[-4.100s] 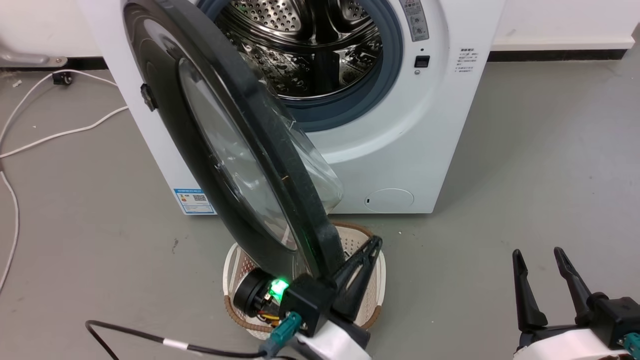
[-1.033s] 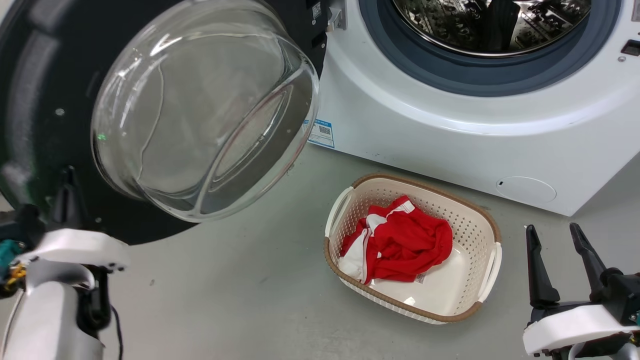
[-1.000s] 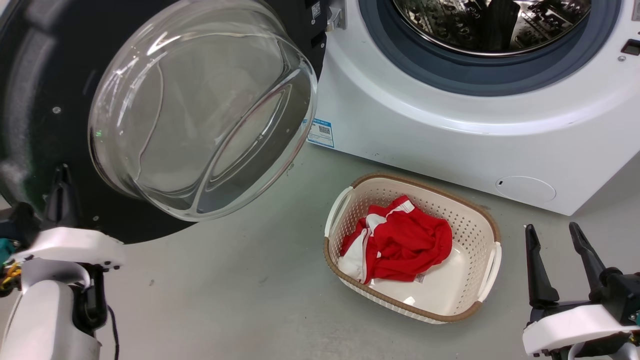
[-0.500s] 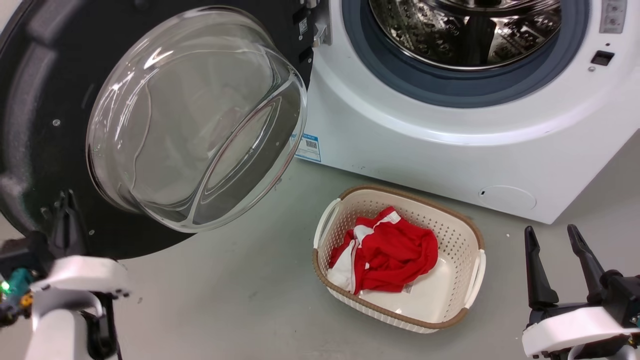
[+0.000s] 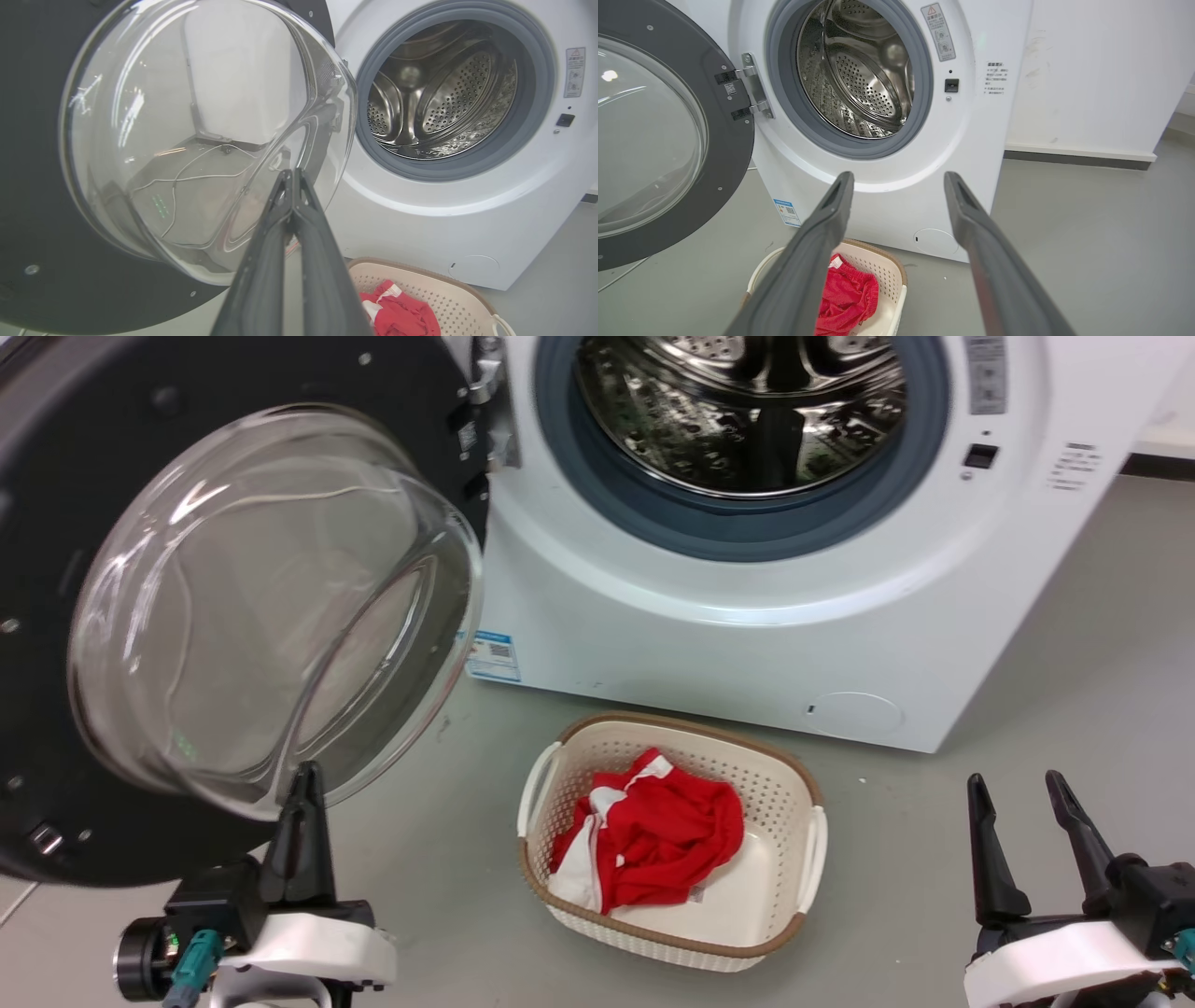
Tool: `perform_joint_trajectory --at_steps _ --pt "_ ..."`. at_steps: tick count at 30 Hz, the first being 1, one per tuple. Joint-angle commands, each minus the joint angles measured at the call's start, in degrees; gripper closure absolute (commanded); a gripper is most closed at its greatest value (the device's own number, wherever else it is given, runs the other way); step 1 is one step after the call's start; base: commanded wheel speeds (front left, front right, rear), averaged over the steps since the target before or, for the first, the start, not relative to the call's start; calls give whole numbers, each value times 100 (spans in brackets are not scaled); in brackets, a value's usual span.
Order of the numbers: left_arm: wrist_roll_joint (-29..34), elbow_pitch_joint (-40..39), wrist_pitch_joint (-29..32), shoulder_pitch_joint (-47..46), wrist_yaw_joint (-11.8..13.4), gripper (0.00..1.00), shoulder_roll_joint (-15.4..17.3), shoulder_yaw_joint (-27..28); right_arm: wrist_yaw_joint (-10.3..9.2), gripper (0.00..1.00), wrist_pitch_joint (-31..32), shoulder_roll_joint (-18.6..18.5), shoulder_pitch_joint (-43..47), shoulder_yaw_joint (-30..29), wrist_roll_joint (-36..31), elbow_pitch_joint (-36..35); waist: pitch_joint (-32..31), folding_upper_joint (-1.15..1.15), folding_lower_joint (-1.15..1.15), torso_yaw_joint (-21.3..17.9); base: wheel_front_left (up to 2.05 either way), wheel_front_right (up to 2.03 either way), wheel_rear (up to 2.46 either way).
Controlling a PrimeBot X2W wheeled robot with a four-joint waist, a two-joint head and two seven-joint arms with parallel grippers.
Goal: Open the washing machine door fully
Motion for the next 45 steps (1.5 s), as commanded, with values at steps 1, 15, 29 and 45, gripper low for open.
perform_joint_trajectory --at_steps 1,15,29,45 --pt "32 -60 -14 37 -55 100 -52 -56 -4 0 -8 9 23 40 -15 -5 -98 0 0 -305 0 0 0" --pt "231 50 -14 -239 -93 0 -296 -412 -4 0 -2 9 89 214 -52 -103 -252 0 0 -1276 0 0 0" --pt "399 -4 -14 -88 -36 0 -325 -392 -4 0 -107 9 19 235 12 23 -245 0 0 -1323 0 0 0" --pt "388 -1 -14 -74 -46 0 -353 -339 -4 0 -189 9 -53 242 15 181 -242 0 0 -1238 0 0 0"
